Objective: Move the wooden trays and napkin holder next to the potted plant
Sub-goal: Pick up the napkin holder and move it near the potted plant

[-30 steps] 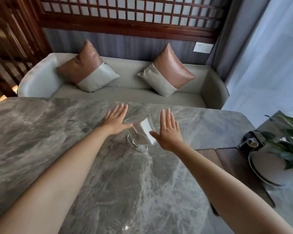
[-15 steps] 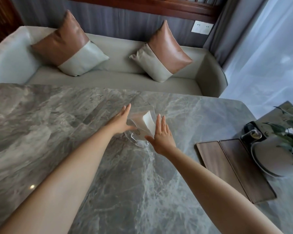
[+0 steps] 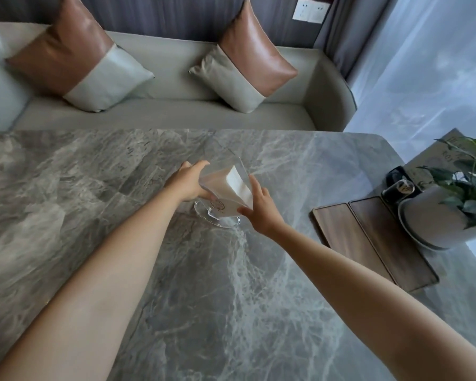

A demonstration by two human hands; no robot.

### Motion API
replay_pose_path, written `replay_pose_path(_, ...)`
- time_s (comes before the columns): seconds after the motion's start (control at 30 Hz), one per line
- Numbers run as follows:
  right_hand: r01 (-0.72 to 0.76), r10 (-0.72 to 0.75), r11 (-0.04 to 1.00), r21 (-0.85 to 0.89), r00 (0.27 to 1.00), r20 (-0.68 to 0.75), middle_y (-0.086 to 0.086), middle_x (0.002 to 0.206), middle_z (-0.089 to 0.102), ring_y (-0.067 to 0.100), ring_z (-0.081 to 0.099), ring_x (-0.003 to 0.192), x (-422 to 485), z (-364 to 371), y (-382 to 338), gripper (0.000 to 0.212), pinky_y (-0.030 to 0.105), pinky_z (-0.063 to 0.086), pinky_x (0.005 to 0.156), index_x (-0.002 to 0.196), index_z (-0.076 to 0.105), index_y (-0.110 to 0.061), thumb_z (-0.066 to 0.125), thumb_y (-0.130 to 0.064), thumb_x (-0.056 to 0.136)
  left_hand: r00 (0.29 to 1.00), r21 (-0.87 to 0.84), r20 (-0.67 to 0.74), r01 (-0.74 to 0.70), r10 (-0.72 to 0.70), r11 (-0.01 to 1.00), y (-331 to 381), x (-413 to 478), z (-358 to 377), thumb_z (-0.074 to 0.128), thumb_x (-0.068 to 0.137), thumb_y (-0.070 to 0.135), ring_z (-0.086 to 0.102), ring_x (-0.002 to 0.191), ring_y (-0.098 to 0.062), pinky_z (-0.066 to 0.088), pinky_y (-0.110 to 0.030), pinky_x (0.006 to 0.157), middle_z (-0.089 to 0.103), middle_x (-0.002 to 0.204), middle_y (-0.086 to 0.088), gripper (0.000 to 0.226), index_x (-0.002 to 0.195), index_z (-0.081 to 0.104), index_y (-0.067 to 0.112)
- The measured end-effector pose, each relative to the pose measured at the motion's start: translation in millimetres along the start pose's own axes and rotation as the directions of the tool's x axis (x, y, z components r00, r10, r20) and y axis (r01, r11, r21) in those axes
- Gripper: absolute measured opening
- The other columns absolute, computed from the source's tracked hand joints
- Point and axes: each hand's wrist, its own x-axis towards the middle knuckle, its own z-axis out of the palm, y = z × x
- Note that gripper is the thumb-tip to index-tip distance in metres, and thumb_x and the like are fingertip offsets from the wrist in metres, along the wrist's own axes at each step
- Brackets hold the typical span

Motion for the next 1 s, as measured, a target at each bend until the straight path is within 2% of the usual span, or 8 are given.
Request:
replay_pose_path(0.17, -0.008, 0.009, 0.998, 0.069, 1.000, -0.018, 0.017, 0.139, 0.038, 0.030, 0.042, 0.126, -17.9, -13.7, 10.7, 0.078, 0.036, 0.035, 0.105, 0.148, 0.013, -0.020, 0.061, -0.014, 0.086, 1.000, 0.041, 0.006, -0.020, 0.019, 0.999, 16.4, -20.9, 1.1, 0.085, 0.060, 0.034, 0.048, 0.117, -0.034, 0.042, -0.043, 0.099, 0.044, 0.130, -0.015, 0.084, 0.131, 0.042, 0.022)
replay_pose_path(0.37, -0.020, 0.033, 0.991, 0.129, 0.995, -0.095, 0.016, 0.142, 0.038, 0.029, 0.040, 0.128, -46.2, -47.6, 27.9, 0.078, 0.035, 0.034, 0.105, 0.147, 0.017, -0.018, 0.063, -0.011, 0.084, 0.994, 0.039, -0.028, -0.101, 0.102, 0.994, 62.7, -43.7, 3.8, 0.085, 0.058, 0.034, 0.048, 0.119, -0.034, 0.041, -0.041, 0.098, 0.047, 0.128, -0.017, 0.084, 0.129, 0.045, 0.020)
replay_pose_path(0.5, -0.022, 0.044, 0.991, 0.128, 0.984, -0.173, 0.018, 0.136, 0.042, 0.029, 0.043, 0.124, -73.1, -85.0, 51.0, 0.079, 0.032, 0.033, 0.103, 0.147, 0.017, -0.020, 0.064, -0.012, 0.084, 0.986, 0.030, -0.043, -0.162, 0.163, 0.986, 110.2, -56.1, 15.4, 0.086, 0.056, 0.037, 0.050, 0.116, -0.034, 0.042, -0.039, 0.097, 0.048, 0.126, -0.016, 0.085, 0.128, 0.046, 0.021)
replay_pose_path(0.73, -0.060, 0.101, 0.989, 0.136, 0.944, -0.316, 0.017, 0.134, 0.045, 0.028, 0.043, 0.125, -133.3, -153.3, 120.7, 0.081, 0.030, 0.032, 0.103, 0.146, 0.022, -0.020, 0.067, -0.010, 0.079, 0.945, 0.038, -0.005, -0.327, 0.328, 0.944, 211.5, -78.2, 63.3, 0.085, 0.057, 0.037, 0.052, 0.117, -0.033, 0.042, -0.037, 0.096, 0.049, 0.127, -0.018, 0.081, 0.127, 0.047, 0.020)
replay_pose_path(0.87, -0.093, 0.153, 0.981, 0.171, 0.909, -0.389, 0.014, 0.132, 0.045, 0.024, 0.044, 0.121, -172.6, -183.3, 173.3, 0.080, 0.022, 0.029, 0.095, 0.146, 0.022, -0.021, 0.067, -0.011, 0.080, 0.909, 0.050, 0.060, -0.415, 0.412, 0.909, 273.7, -91.0, 101.6, 0.086, 0.056, 0.036, 0.052, 0.117, -0.032, 0.043, -0.037, 0.096, 0.050, 0.127, -0.017, 0.082, 0.127, 0.048, 0.021)
replay_pose_path(1.0, -0.165, 0.218, 0.974, 0.155, 0.867, -0.447, 0.013, 0.139, 0.043, 0.025, 0.043, 0.124, -209.5, -211.1, 227.5, 0.080, 0.031, 0.034, 0.103, 0.146, 0.020, -0.020, 0.067, -0.016, 0.081, 0.862, 0.066, 0.131, -0.500, 0.489, 0.864, 335.9, -102.6, 144.6, 0.085, 0.058, 0.035, 0.052, 0.115, -0.032, 0.044, -0.039, 0.098, 0.049, 0.125, -0.017, 0.080, 0.128, 0.047, 0.021)
